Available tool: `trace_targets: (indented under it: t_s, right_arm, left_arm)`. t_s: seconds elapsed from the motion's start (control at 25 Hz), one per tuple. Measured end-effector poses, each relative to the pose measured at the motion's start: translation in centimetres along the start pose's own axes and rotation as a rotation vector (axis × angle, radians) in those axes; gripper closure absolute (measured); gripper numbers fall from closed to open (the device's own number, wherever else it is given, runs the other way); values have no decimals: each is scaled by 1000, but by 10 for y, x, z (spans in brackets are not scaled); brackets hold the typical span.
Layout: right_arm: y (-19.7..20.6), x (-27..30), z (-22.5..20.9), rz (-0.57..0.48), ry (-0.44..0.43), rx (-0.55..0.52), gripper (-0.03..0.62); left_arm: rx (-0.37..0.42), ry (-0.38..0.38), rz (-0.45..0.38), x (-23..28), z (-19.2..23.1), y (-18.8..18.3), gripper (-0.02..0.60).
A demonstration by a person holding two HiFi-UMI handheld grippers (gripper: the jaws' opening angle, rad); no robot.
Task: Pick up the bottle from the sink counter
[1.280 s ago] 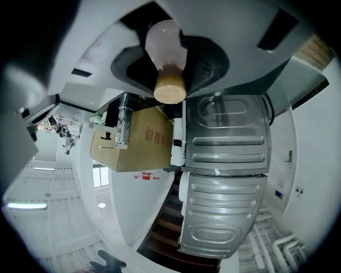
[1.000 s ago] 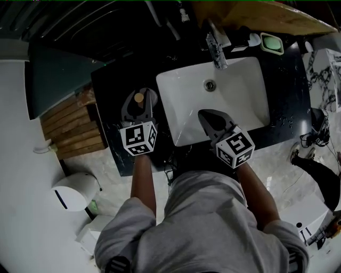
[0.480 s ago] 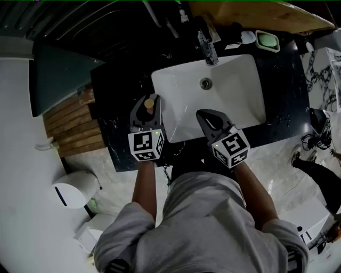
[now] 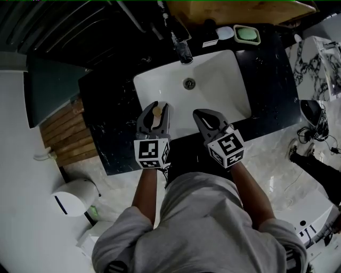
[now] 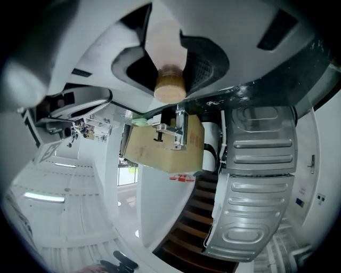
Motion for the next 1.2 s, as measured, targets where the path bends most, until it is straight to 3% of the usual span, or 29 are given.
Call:
trace_targets:
  t_s: [0.28, 0.6, 0.8, 1.2]
  right_arm:
    - [4, -43, -24, -44, 53, -3, 585]
    - [-7, -88, -37, -110, 47, -26, 585]
    - [-20, -108, -40, -162, 38, -52, 585]
    - [-67, -147, -38, -336, 98, -117, 585]
  left_arm:
    - [32, 38, -26, 7, -53, -18, 449]
    - [63, 49, -67, 1, -112, -50, 449]
    - [84, 43, -92, -5, -135, -70, 449]
    - [144, 42, -174, -24, -162, -125, 451]
Point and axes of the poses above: the fingertips, and each gripper's own axes: x forward along the fingers, z to its left, y out of its underside, the point moved 6 cm from there along -x, backward along the fingers, and after that the axes turned 7 degrees about x, right-handed, at the moved point
